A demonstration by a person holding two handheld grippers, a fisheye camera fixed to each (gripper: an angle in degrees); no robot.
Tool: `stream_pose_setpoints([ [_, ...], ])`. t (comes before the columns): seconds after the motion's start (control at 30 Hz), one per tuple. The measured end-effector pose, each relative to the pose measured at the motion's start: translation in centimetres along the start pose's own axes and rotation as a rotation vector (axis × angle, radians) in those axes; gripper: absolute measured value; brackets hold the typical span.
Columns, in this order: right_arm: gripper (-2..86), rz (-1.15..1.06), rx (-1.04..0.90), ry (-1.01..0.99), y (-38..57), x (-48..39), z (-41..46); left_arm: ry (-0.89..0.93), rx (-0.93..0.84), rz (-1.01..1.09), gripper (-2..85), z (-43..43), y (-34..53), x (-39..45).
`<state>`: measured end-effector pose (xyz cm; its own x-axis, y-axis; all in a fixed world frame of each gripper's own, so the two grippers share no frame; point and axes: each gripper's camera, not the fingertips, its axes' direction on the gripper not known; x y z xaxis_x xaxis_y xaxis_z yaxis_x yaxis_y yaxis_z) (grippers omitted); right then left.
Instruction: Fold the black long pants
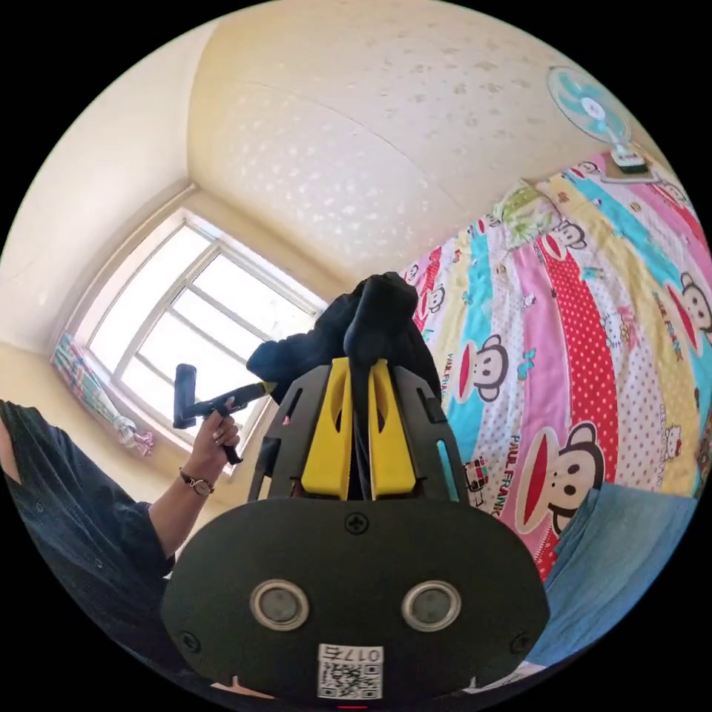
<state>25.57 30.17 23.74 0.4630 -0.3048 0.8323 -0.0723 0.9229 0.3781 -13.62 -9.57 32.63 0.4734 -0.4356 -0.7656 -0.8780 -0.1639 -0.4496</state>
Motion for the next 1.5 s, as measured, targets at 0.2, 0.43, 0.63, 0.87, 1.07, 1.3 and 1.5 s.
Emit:
stream_pose_setpoints([
  [0.2,3.6,-0.294,0.191,-0.099,-3.2,-17.4,-8.9,0.055,0.374,-0.02,-0.4,-17.7,3.2,-0.5],
  [0.43,3.5,-0.61,0.381,-0.033,-0.9,-33.1,-17.5,0.145,0.766,0.152,-0.4,-31.1,6.9,2.8],
  [0.63,3.1,-0.768,0.583,0.026,2.1,-41.7,-22.6,0.353,1.063,0.237,-0.4,-37.3,9.3,4.5],
  [0.87,3.0,-0.777,0.659,0.101,0.1,-45.7,-26.1,0.406,1.125,0.266,-0.1,-37.9,6.4,6.3],
  [1.07,3.2,-0.664,0.547,0.273,-6.8,-41.1,-22.6,0.248,0.931,0.1,0.1,-29.2,-2.2,5.3],
  [1.3,5.9,-0.322,0.217,0.631,-28.2,-21.6,-5.2,0.212,0.414,-0.191,3.4,-5.4,-23.8,-3.7],
  [1.5,4.2,0.062,-0.106,0.672,-26.4,0.8,1.6,0.177,0.116,-0.264,2.3,9.8,-18.7,-9.2],
])
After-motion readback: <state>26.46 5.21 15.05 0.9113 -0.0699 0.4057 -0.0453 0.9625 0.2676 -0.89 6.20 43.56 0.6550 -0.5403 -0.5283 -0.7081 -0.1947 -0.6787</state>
